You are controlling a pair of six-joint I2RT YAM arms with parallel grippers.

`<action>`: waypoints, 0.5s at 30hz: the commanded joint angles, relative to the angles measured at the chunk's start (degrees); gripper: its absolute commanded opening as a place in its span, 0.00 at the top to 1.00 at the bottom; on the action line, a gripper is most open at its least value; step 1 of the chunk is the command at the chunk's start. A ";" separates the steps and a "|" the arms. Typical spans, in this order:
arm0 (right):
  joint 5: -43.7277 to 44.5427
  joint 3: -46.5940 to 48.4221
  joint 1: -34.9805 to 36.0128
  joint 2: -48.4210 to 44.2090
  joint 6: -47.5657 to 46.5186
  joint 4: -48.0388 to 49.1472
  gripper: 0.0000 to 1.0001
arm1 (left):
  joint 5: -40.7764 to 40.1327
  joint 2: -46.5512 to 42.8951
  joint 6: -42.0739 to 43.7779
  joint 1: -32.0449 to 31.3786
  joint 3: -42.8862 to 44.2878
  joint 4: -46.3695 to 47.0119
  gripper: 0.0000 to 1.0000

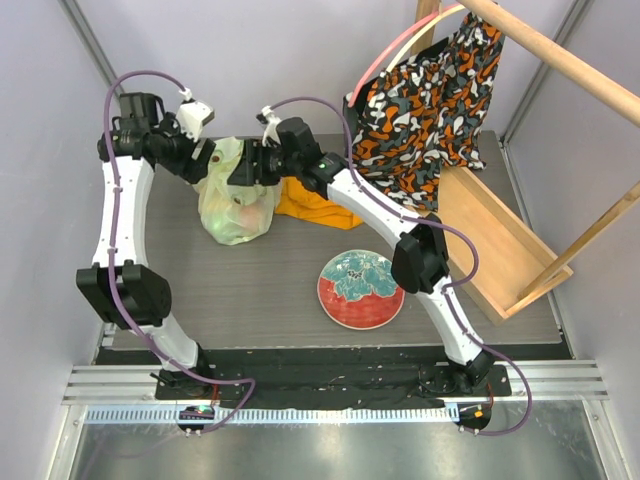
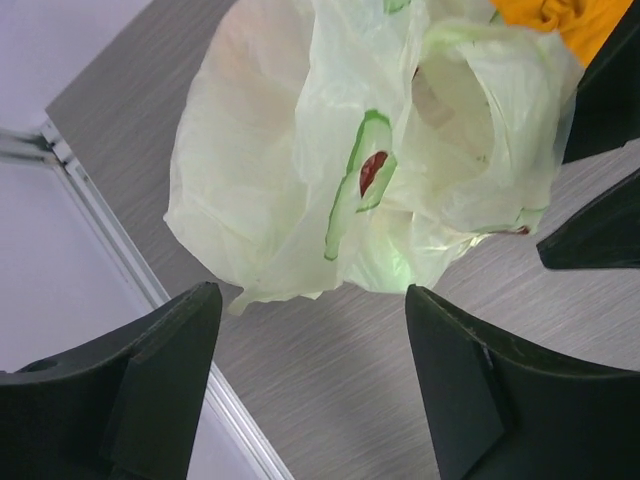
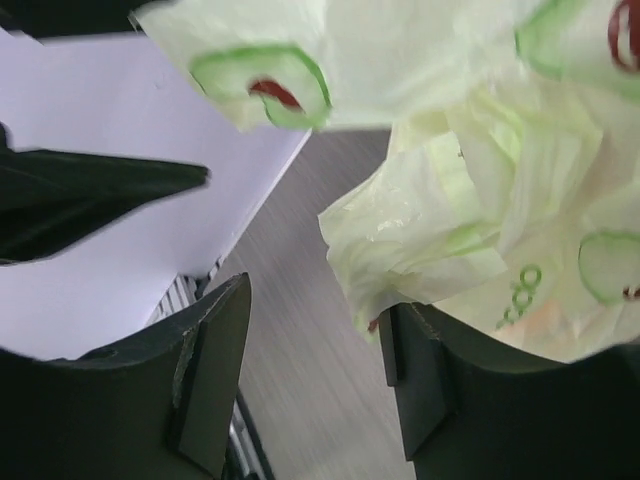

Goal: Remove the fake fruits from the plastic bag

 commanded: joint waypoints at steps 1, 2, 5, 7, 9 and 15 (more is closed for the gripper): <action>4.77 6.41 0.92 2.71 -1.11 5.78 0.42 | -3.63 2.21 -1.12 0.17 -0.20 4.61 0.33; 5.48 6.86 0.84 3.15 -2.18 5.86 0.46 | -3.99 2.74 -1.82 0.26 -0.02 5.49 0.46; 7.32 8.09 0.31 3.69 -7.45 5.51 0.69 | -4.87 6.25 -5.60 0.35 4.36 5.59 0.84; 8.64 8.70 -1.35 3.33 -8.95 5.60 0.84 | -4.87 7.67 -9.62 0.43 7.70 5.06 0.96; 8.56 10.63 -2.76 3.42 -10.88 6.21 0.99 | -5.30 7.23 -12.10 0.43 10.96 6.63 1.00; 6.98 15.99 -7.07 3.51 -15.27 10.34 0.99 | -11.71 0.21 -19.75 0.70 13.08 12.79 1.00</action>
